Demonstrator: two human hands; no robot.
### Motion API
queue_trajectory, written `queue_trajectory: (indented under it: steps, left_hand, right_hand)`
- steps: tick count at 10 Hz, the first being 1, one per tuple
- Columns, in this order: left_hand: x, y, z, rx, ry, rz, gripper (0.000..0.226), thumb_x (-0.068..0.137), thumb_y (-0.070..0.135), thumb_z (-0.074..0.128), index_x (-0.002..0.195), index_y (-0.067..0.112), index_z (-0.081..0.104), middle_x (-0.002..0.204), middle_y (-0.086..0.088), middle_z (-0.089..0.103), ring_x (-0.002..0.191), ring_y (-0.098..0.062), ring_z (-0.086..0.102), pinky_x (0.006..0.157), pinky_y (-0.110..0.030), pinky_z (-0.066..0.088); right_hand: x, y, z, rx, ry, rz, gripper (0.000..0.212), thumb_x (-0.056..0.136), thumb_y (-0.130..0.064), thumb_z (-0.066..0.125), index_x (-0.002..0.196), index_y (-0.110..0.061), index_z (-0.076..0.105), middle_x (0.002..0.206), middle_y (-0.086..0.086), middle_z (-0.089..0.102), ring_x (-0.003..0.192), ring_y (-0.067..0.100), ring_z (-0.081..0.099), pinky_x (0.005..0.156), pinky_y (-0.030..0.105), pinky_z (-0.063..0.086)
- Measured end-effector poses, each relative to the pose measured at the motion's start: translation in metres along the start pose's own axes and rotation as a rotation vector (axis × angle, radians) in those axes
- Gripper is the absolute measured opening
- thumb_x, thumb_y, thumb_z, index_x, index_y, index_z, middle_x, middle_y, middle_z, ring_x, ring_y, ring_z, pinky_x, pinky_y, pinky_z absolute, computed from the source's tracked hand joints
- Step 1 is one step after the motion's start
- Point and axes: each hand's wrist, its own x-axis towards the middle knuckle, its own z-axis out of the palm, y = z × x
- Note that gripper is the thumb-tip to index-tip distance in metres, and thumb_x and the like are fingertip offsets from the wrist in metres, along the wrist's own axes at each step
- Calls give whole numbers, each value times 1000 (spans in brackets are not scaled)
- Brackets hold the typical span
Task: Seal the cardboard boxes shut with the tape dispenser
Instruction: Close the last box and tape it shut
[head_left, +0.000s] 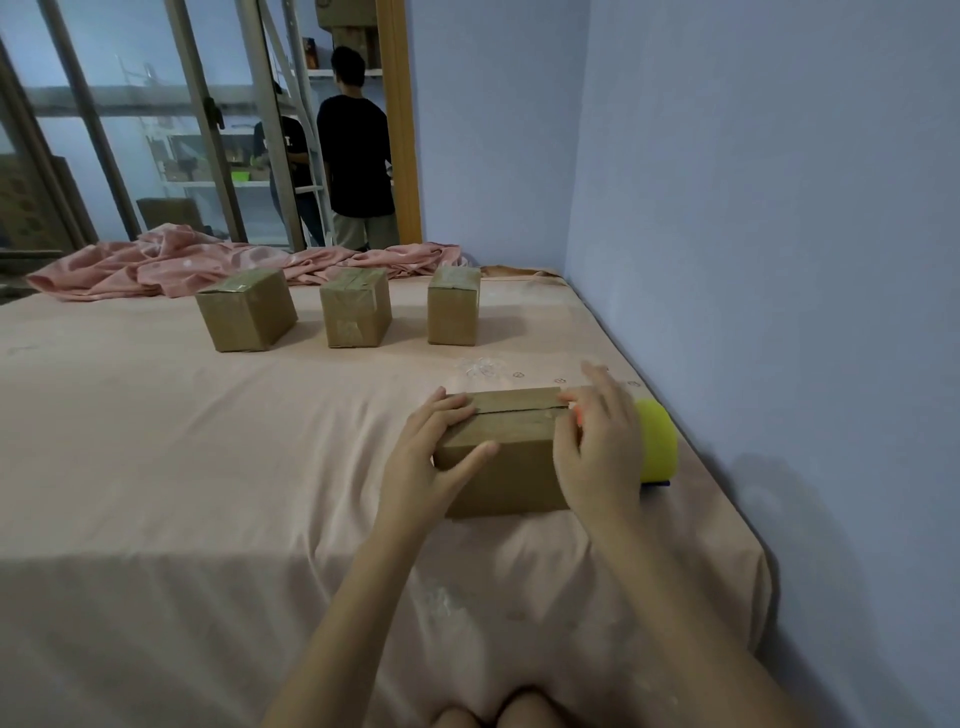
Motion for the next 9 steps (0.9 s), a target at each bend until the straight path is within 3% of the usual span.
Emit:
queue_trajectory:
  steps: [1,2,3,4,5,6,7,8,9]
  left_hand:
    - [2,1,1,-11,0,-21,48,77,49,65,117,22,64,130,15,54,134,3,32,108,-14,28]
    - [2,-1,2,-11,13,-18,42,79,41,70,117,23,64,130,16,54,134,4,32,108,-14,28]
    - [3,-2,3,-16,-1,-17,42,80,41,69,117,24,63,131,16,53,135,4,31,109,-20,30]
    - [4,0,7,-39,-14,-19,40,81,37,70,118,23,63,132,14,53,135,3,30,111,-26,31]
    - [6,3,8,-21,-44,-19,38,83,39,68,118,23,63,132,14,53,135,3,29,111,-27,30]
    - [10,10,5,56,-67,32,37,85,42,65,114,19,65,126,14,56,131,0,35,105,-19,31]
    - [15,19,1,161,-112,114,39,84,42,62,109,11,65,115,9,59,117,-10,44,95,-14,33]
    - [20,25,-4,243,-205,149,45,85,47,53,108,9,61,113,6,56,110,-11,44,91,-17,35]
    - [23,30,-3,288,-266,149,54,81,55,38,107,10,54,112,5,51,107,-11,42,86,-26,39]
  right_hand:
    - [-7,19,-24,8,215,23,28,79,-12,55,105,-3,57,129,14,52,123,26,44,110,33,28]
    - [-19,46,-47,303,71,435,54,79,-2,60,130,-9,41,135,7,45,126,21,42,103,35,37]
    - [-27,58,-57,252,-399,582,55,80,4,65,130,-7,44,116,7,54,103,19,54,81,11,40]
    - [-19,74,-63,227,-538,517,50,82,1,67,127,-8,48,107,3,58,89,10,55,70,5,43]
    - [-13,77,-63,187,-593,467,39,83,0,66,120,-6,53,111,11,61,100,20,59,87,30,47]
    - [-6,68,-58,206,-405,367,28,78,1,71,100,-15,62,94,3,64,86,5,61,69,14,42]
    - [8,57,-57,261,-214,337,21,77,-4,73,95,-11,65,88,4,67,85,19,64,70,25,44]
    - [25,38,-69,431,-57,315,20,81,-6,70,98,-16,67,90,0,71,85,12,66,73,20,49]
    - [41,4,-86,663,78,271,20,84,-8,68,93,-26,64,81,-19,70,80,-4,64,68,9,48]
